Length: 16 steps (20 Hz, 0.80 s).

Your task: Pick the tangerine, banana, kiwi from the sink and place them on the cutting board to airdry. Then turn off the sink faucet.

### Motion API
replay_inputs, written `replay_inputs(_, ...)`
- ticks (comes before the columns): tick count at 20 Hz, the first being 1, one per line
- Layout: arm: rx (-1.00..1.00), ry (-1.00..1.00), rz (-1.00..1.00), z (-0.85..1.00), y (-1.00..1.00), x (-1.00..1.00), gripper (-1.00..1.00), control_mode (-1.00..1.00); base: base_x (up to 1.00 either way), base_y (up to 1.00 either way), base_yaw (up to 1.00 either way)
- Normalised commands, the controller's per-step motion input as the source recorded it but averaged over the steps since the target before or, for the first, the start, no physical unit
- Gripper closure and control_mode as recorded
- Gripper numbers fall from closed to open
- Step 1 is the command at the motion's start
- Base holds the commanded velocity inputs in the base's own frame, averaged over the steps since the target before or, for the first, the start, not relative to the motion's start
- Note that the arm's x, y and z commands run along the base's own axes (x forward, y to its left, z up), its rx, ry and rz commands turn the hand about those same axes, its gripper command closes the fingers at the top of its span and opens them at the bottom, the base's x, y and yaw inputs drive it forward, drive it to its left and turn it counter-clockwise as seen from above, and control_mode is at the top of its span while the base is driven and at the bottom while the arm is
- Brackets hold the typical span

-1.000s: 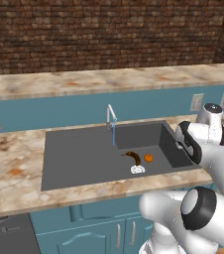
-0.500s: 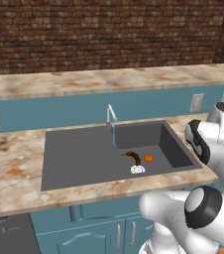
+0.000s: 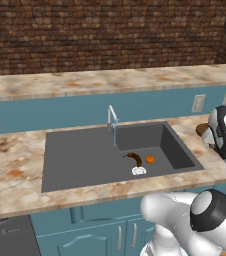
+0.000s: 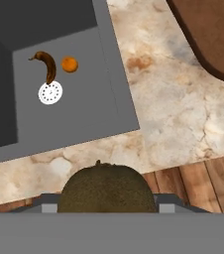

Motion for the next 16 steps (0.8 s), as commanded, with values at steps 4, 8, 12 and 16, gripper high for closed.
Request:
replay_inputs(4,0.02,-0.06,-0.01,0.0,-0.01,-0.54,1.0,-1.0,0.0,0.0,0.0)
replay_inputs(8,-0.01,-0.06,0.0,0.0,0.0,-0.4,1.0,-1.0,0.0,0.0,0.0)
replay_inputs(12,-0.03,-0.03,0.0,0.0,-0.03,-0.18,1.0,-1.0,0.0,0.0,0.0)
replay_inputs(16,-0.08,-0.03,0.0,0.0,-0.19,0.0,1.0,-1.0,0.0,0.0,0.0)
